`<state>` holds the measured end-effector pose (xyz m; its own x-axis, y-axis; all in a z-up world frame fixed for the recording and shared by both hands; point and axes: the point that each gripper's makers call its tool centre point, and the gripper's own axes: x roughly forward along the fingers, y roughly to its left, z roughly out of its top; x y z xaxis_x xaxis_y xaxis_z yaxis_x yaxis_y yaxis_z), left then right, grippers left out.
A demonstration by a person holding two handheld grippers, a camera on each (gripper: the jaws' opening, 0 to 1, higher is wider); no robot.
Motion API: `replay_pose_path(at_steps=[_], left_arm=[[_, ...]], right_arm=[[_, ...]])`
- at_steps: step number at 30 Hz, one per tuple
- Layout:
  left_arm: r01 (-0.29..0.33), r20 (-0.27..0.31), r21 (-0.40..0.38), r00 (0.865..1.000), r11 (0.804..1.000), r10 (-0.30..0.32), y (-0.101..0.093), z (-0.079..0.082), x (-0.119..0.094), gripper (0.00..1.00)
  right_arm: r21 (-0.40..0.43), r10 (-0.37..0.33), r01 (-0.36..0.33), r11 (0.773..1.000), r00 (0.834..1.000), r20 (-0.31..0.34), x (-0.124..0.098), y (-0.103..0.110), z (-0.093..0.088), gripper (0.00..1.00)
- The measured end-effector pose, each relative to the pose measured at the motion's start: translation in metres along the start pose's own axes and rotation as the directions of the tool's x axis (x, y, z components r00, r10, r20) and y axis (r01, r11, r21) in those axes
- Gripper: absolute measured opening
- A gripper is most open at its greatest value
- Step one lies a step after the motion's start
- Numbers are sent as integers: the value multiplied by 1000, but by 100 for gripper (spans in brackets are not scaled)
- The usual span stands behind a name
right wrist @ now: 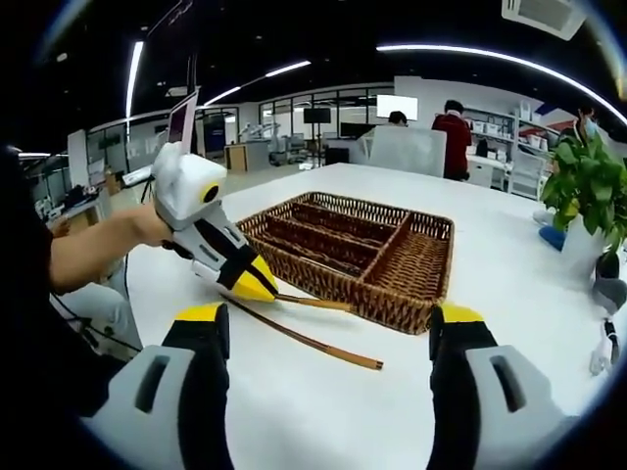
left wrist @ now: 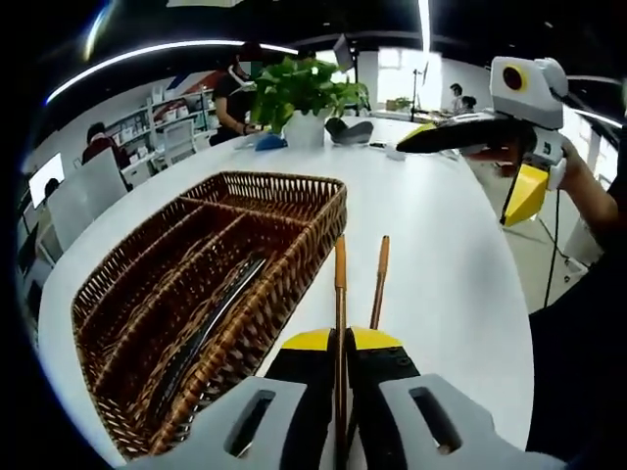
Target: Arrange the knives, forks, and spoons in their matching storage slots by inserting each utensil handle-first until every utensil is classified and aligned in the correct compartment
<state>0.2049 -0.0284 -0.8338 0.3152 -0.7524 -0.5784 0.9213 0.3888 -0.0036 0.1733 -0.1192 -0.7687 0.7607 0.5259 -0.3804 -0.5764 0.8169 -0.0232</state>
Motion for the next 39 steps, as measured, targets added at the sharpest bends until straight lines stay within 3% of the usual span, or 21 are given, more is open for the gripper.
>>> replay_pose_path(at_steps=[7, 8, 10, 11, 17, 22, 26, 28, 39], left_arm=[[-9, 150, -52, 989, 999, 16, -6, 33, -19, 3], [-12, 194, -69, 981, 998, 25, -7, 42, -25, 3], [-20, 215, -71, 976, 997, 35, -9, 48, -31, 3], [-39, 247, -78, 967, 996, 57, -9, 55, -36, 3], [-83, 310, -102, 944, 991, 110, -13, 69, -52, 4], [-78, 383, -141, 915, 987, 127, -22, 81, -62, 4], [-82, 396, -143, 909, 986, 133, -25, 83, -64, 4], [-79, 415, -141, 900, 987, 131, -30, 87, -69, 4], [-66, 429, -113, 897, 991, 109, -41, 91, -67, 4]], right_arm=[[42, 22, -24, 999, 999, 49, 5, 7, 11, 77], [63, 26, -30, 998, 998, 64, 6, 9, 15, 75], [77, 33, -40, 996, 995, 89, 7, 12, 20, 72], [81, 40, -48, 996, 994, 101, 7, 14, 23, 70], [133, 65, -91, 987, 981, 184, 9, 25, 40, 55], [186, 106, -153, 971, 964, 242, 11, 36, 52, 43], [204, 118, -176, 963, 956, 267, 11, 40, 57, 31], [246, 141, -220, 944, 943, 302, 12, 45, 63, 29], [319, 186, -295, 901, 925, 332, 16, 52, 63, 13]])
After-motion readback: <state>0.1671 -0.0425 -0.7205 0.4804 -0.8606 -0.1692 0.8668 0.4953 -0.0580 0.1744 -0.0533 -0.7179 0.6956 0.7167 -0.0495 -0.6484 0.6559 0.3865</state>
